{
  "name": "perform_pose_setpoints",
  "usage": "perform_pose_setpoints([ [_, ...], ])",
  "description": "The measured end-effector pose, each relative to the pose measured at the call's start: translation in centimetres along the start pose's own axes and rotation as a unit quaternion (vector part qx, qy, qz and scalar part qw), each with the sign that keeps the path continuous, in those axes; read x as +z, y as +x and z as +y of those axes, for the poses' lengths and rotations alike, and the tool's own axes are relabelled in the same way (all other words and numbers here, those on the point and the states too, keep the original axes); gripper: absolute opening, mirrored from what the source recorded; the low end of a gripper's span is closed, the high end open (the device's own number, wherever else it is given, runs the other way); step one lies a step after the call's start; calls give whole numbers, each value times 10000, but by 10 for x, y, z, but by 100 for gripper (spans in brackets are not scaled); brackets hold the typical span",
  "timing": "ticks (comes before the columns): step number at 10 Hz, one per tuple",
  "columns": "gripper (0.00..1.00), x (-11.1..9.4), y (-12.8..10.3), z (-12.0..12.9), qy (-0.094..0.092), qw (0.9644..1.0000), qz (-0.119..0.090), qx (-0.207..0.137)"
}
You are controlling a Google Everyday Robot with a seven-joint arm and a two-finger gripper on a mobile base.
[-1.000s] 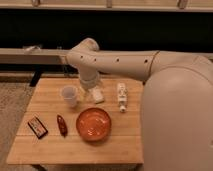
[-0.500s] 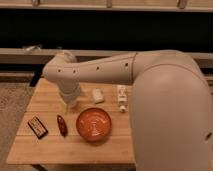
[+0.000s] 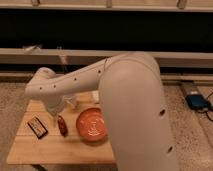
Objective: Place the pepper in the ceramic bowl
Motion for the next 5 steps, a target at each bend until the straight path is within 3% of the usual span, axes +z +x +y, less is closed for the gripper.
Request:
perform_pose_setpoints([
  [5,80,45,9,-23,54,9997,-217,-122],
])
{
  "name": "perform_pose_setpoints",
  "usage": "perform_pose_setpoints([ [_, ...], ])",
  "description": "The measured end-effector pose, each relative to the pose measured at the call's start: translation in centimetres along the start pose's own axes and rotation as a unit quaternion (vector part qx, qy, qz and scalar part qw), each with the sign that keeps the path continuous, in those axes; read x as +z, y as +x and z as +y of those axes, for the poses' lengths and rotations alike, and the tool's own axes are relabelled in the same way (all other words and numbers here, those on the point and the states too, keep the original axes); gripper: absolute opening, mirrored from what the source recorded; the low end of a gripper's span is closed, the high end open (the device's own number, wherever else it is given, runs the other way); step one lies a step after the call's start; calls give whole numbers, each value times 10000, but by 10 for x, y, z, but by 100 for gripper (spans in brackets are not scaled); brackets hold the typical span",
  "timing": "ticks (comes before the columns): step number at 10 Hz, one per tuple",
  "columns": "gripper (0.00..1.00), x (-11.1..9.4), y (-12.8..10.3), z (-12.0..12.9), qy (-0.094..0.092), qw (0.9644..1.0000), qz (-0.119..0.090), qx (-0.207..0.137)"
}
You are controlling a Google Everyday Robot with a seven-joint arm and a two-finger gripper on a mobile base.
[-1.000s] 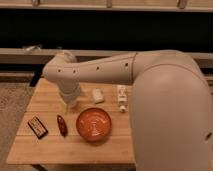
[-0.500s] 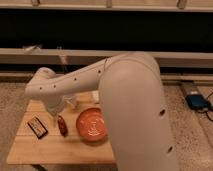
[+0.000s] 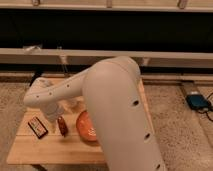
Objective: Place the pepper in the ceramic bowl
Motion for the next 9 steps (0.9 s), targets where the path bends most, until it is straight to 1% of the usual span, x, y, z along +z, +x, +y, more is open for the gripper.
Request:
perform_pose_setpoints([
  [3,80,17,3,-5,54,9999,-110,-28],
  [5,80,33,8,-10,109,9997,-199,-53],
  [9,80,48,17,-16,246,9992,-310,-49],
])
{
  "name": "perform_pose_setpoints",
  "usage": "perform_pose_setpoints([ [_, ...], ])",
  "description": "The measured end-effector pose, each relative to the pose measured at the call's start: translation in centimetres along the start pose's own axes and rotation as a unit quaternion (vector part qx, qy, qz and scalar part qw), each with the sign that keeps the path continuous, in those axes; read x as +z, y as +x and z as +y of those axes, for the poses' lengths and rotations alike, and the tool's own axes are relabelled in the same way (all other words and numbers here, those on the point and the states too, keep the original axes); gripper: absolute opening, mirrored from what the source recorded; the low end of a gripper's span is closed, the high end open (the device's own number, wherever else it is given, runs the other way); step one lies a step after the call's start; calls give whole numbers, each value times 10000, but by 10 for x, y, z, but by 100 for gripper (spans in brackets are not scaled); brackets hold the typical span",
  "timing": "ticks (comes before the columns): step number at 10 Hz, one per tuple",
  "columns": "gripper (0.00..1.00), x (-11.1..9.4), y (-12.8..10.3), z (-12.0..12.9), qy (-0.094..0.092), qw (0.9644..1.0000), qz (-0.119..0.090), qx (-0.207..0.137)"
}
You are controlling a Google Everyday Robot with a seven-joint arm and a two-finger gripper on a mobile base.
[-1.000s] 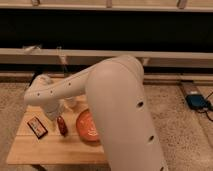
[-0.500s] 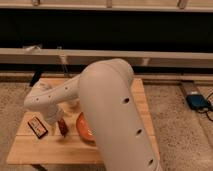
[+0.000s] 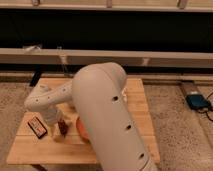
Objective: Place the pepper in the ceramic bowl
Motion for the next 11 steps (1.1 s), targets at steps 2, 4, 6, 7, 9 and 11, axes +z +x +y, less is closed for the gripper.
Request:
perform_pose_setpoints([
  [2,70,4,4,-2,52,10000,-63,-7],
  [4,48,8,6,-2,115,9998,-135,-8],
  [6,29,10,6,0,150,9997,-184,-11],
  [7,17,11,6,0,156,9997,-202,-32],
  [9,2,5,1,5,181,9997,-170,-60],
  [11,0,-19,-6,10,292,9995,32,-138],
])
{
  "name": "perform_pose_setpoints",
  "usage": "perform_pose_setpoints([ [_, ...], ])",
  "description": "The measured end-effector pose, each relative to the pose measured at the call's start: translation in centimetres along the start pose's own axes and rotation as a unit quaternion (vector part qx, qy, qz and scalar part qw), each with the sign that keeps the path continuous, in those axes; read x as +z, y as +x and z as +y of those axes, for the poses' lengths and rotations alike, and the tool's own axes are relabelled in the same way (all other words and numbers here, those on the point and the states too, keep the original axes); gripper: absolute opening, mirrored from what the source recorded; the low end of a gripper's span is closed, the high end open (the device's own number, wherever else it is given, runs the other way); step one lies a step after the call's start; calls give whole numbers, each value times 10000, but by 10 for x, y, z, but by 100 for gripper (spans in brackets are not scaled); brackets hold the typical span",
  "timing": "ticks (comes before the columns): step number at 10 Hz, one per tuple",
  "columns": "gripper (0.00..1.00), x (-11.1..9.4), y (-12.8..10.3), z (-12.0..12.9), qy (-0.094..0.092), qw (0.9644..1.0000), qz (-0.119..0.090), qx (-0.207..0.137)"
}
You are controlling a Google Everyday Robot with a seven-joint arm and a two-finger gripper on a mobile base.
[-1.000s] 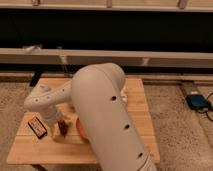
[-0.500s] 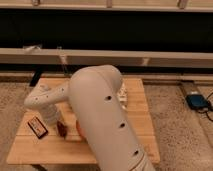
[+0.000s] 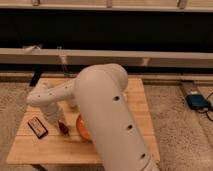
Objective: Place the pepper in the ceramic bowl
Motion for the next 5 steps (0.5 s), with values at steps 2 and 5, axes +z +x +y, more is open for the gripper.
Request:
perform_pose_setpoints([
  [2,0,-39,-13,6,211,9992,291,-199],
  [5,0,-97,-35,30,486,9950,803,-352],
])
